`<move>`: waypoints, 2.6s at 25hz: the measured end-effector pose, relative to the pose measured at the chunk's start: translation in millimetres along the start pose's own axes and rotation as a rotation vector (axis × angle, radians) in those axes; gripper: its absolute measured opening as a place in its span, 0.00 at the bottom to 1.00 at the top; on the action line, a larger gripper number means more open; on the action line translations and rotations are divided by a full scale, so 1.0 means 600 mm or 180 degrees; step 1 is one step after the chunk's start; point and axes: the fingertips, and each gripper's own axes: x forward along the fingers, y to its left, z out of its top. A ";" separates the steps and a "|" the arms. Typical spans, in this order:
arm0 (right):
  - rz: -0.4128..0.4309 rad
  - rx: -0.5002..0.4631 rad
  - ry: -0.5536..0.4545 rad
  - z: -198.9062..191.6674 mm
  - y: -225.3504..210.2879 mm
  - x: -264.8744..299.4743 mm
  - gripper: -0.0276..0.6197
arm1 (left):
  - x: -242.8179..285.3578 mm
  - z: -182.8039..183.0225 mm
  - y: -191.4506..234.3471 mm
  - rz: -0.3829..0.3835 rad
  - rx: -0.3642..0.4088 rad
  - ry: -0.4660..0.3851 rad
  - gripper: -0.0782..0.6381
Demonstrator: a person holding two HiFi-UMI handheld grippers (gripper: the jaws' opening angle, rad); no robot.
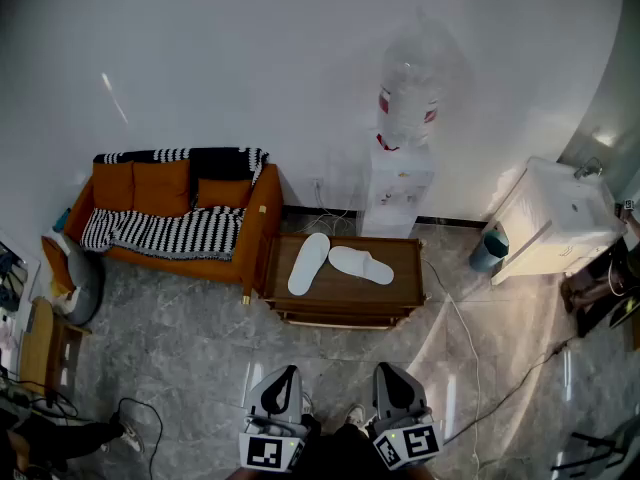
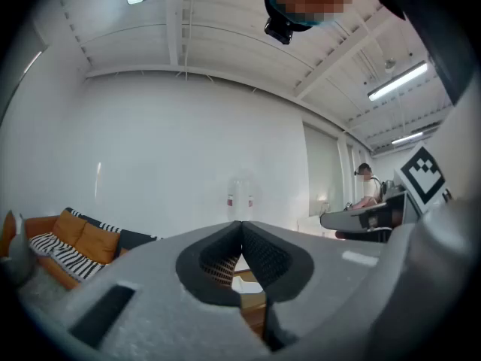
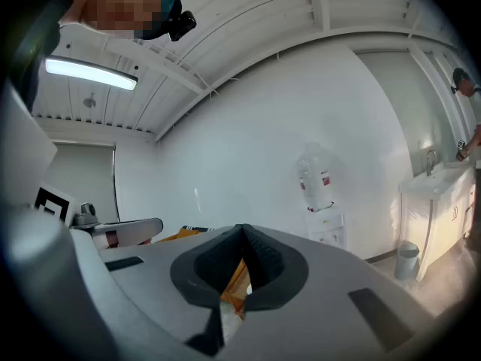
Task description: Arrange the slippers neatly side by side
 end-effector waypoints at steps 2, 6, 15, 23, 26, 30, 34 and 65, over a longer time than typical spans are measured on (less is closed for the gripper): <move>0.0010 -0.0002 0.0000 -0.001 0.007 0.002 0.06 | -0.003 0.001 0.003 -0.0003 -0.0011 -0.0001 0.13; 0.0037 -0.0014 0.0003 -0.003 0.011 0.006 0.06 | -0.002 -0.002 0.004 -0.0029 0.0026 0.0007 0.13; 0.0018 0.0036 0.0011 -0.005 0.018 0.014 0.06 | -0.005 0.001 0.013 -0.0025 -0.0012 -0.0042 0.13; -0.0104 -0.0029 0.0038 -0.012 0.017 0.034 0.06 | -0.002 -0.008 0.043 -0.0042 -0.0044 -0.0024 0.13; -0.0139 -0.0049 0.0045 -0.022 0.021 0.043 0.06 | 0.001 -0.013 0.058 -0.0066 -0.0031 -0.0019 0.13; -0.0171 -0.0083 0.0068 -0.035 0.039 0.058 0.06 | 0.001 -0.019 0.081 -0.0158 -0.0011 -0.0017 0.13; -0.0192 -0.0082 0.0086 -0.049 0.061 0.079 0.06 | 0.005 -0.017 0.115 -0.0163 -0.0146 -0.0149 0.13; 0.0052 -0.0181 0.0622 -0.100 -0.161 0.332 0.06 | 0.322 -0.072 0.104 -0.0261 -0.0195 0.0147 0.13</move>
